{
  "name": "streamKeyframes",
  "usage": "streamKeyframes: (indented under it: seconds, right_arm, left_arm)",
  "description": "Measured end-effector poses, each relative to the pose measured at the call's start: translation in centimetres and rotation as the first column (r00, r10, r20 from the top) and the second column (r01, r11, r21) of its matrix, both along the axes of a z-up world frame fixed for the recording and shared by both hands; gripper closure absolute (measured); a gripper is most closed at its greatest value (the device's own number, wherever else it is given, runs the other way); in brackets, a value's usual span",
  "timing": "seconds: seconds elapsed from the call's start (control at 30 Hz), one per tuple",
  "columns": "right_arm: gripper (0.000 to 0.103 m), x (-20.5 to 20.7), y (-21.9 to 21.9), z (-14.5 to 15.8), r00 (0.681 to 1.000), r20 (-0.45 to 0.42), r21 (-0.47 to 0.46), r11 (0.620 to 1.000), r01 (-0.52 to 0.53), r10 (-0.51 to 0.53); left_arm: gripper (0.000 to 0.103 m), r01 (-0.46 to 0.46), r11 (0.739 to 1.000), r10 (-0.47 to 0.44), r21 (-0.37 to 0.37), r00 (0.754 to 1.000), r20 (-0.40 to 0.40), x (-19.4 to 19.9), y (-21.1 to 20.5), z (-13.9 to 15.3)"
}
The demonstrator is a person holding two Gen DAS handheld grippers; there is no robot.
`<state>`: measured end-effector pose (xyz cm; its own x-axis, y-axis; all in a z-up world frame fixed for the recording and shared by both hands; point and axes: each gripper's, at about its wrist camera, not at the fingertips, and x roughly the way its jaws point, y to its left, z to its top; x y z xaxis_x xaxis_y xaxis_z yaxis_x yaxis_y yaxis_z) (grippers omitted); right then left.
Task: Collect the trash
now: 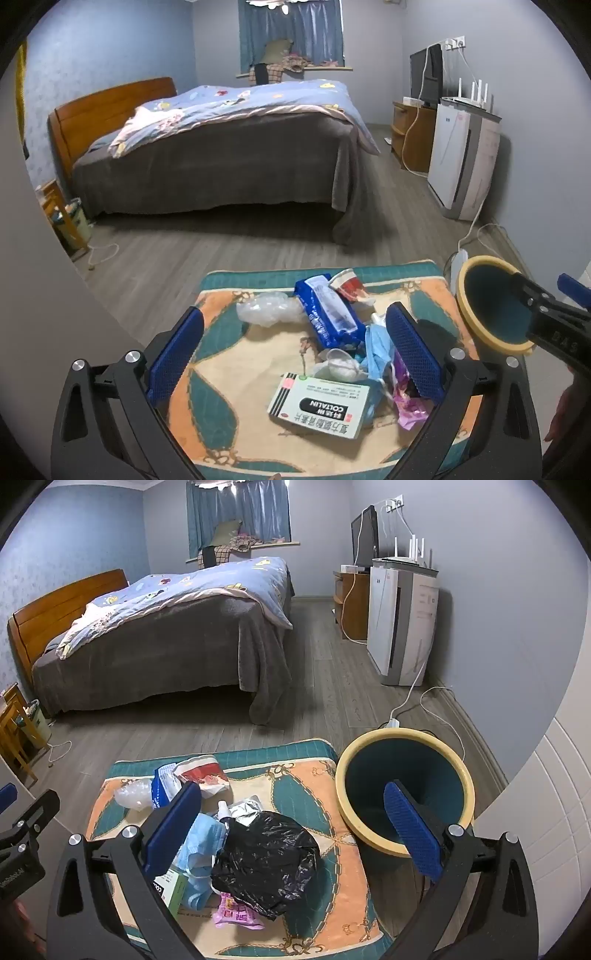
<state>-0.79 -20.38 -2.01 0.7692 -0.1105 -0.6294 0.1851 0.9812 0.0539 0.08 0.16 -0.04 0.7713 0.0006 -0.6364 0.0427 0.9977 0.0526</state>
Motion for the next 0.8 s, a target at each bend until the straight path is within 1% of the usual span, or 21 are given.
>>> streamKeyframes:
  seconds: [0.37,0.8]
  right_arm:
    - [0.006,-0.16,0.58,-0.21,1.0,-0.004,-0.029,1.0,0.005,-0.006]
    - [0.006,0.25,0.79,-0.25,1.0,-0.027,-0.031,0.999,0.009,-0.01]
  left_arm:
    - [0.005,-0.003,1.0,0.003,0.002,1.0,0.006,-0.21,-0.09,0.07]
    - [0.005,-0.002,1.0,0.002,-0.004,1.0,0.005,-0.07,-0.05,0.1]
